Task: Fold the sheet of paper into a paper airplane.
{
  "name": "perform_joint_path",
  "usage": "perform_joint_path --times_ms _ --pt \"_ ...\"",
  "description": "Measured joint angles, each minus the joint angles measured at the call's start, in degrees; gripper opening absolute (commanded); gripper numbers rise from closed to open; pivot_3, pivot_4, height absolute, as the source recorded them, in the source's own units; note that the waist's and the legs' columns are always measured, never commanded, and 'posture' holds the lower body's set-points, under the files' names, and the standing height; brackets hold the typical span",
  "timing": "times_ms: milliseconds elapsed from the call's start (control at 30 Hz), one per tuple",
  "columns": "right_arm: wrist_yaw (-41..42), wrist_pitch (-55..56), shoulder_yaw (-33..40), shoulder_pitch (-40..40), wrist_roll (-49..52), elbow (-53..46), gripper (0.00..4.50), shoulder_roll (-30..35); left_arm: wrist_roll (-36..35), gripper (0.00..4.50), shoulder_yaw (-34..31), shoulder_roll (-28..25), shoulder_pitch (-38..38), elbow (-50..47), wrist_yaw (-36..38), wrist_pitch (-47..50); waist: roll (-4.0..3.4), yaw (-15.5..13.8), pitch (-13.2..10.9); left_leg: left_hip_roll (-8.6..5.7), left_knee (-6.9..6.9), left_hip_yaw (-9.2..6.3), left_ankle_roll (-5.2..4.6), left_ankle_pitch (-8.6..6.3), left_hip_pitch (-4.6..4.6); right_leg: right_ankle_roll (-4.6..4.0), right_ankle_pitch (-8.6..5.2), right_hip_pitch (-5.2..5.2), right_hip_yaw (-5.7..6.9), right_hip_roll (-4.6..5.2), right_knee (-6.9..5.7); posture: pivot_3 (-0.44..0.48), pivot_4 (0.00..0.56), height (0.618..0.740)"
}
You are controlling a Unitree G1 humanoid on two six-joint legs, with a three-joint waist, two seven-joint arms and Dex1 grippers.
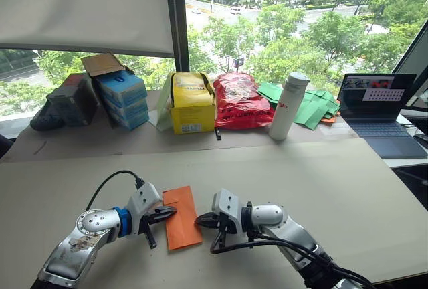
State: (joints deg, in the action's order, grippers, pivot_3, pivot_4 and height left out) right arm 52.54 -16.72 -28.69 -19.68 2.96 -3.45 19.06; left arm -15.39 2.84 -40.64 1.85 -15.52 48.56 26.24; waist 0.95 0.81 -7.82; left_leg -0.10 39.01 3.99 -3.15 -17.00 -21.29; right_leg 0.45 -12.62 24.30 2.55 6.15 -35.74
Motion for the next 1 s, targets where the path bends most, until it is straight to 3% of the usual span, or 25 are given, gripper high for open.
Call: perform_joint_path --times_ms 300,600,867,1000 --pt "6.9 0.1 -2.1 0.7 0.4 -4.7 0.01 5.4 0.0 0.0 0.0 0.0 0.0 0.0 -0.1 0.0 0.01 0.0 0.0 0.0 0.0 0.0 -0.01 0.0 0.01 0.0 0.0 -0.02 0.03 -0.01 0.02 0.0 0.15 0.74" --pt "8.4 0.8 -2.2 1.0 0.8 -6.1 0.01 6.7 -0.1 0.0 -0.1 0.0 0.3 0.3 -0.1 -0.1 0.04 -0.1 0.0 0.0 0.01 0.0 -0.01 0.0 0.0 0.0 0.0 -0.02 0.05 0.0 0.03 0.0 0.15 0.74" --pt "3.8 -5.1 8.7 2.5 7.6 -10.4 0.01 6.4 -8.3 0.0 -10.6 -4.1 -0.9 -2.0 3.1 5.2 0.27 -0.1 -0.2 0.01 0.03 -0.03 0.05 0.03 -0.27 0.0 0.0 0.22 0.1 0.01 0.01 0.0 0.15 0.74" --pt "2.1 -7.5 11.0 3.9 9.6 -12.6 0.01 6.6 -9.7 0.0 -11.8 -5.4 -3.5 -3.2 5.3 5.4 0.26 -0.1 -0.2 0.0 0.02 -0.03 0.24 0.13 -0.37 0.01 0.0 0.23 0.14 0.03 0.1 0.0 0.15 0.74"
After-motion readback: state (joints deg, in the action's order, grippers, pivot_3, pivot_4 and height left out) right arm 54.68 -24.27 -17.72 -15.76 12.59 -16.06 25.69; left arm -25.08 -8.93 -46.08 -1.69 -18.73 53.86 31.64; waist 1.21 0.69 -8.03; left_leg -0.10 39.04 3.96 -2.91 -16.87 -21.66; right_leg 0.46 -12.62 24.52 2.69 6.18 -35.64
